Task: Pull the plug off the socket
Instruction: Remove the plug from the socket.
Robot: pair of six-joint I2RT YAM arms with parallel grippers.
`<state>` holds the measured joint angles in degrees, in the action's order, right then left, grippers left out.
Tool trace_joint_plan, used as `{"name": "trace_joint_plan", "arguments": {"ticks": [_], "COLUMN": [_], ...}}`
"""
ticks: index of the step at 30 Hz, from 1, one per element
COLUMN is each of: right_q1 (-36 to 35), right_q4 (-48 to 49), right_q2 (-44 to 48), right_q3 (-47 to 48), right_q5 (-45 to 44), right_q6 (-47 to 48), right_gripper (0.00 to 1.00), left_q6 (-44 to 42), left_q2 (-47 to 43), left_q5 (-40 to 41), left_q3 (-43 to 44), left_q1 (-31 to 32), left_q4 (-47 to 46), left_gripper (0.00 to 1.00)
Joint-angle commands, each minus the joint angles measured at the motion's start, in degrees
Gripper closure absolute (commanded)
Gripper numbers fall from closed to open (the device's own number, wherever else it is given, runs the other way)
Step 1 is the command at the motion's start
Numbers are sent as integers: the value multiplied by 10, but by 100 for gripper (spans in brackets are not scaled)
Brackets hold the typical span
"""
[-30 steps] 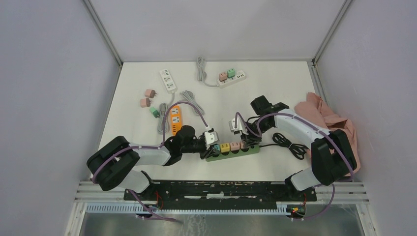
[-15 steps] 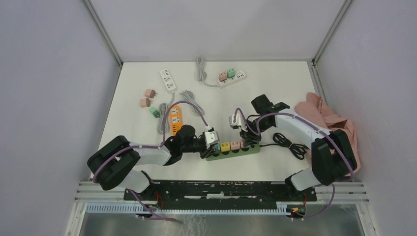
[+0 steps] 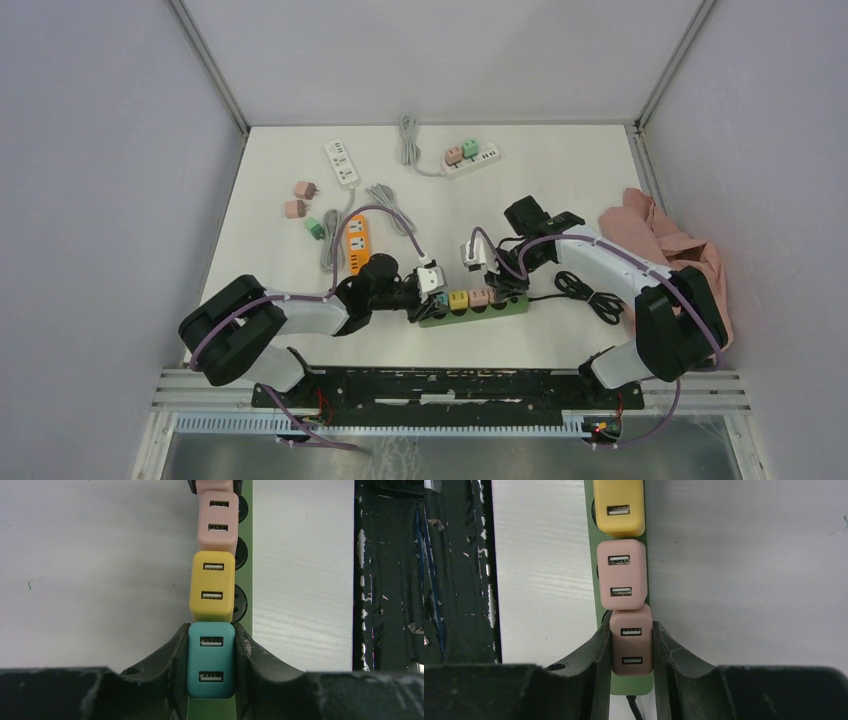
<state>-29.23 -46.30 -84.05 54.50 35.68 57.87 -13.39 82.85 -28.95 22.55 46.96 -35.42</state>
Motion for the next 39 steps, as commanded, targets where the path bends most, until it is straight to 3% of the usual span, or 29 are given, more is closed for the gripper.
{"name": "trace_joint_plan", "arguments": {"ticks": [1,6,13,16,18,21,24,27,29,34,36,39], "right_q1": [1,67,35,1,-11,-8,18,65,83,77,54,22], "right_q4": [44,-38,-81,-54,-5,40,29,-9,-75,-161,-139,-60], "right_q2": [3,23,25,22,21,10,4,11,18,21,24,31], "right_q3": [35,20,-8,-9,-5,17,33,29,23,-12,-15,-11], "right_q5": [83,95,139,144,137,120,105,97,110,176,173,155], "right_q6": [-97,43,142,106,30,-73,-85,-25,83,263,235,116], "right_gripper": [100,100,100,100,100,100,100,100,100,100,100,100], "left_q6": [-15,-17,-18,-16,-15,-12,-13,-13,-13,-13,-14,-13], "left_q2": [8,12,14,12,13,12,10,10,12,15,15,15], "left_q5": [36,34,29,29,29,30,32,33,32,29,29,31], "left_q3": [0,2,4,3,4,3,2,2,3,6,6,6], "left_q1": [-3,-3,-3,-4,-3,-3,-4,-3,-3,-3,-3,-4], "left_q4": [42,45,47,47,47,47,48,49,49,52,52,52], "left_gripper": [97,97,97,97,97,97,97,97,97,97,97,97]}}
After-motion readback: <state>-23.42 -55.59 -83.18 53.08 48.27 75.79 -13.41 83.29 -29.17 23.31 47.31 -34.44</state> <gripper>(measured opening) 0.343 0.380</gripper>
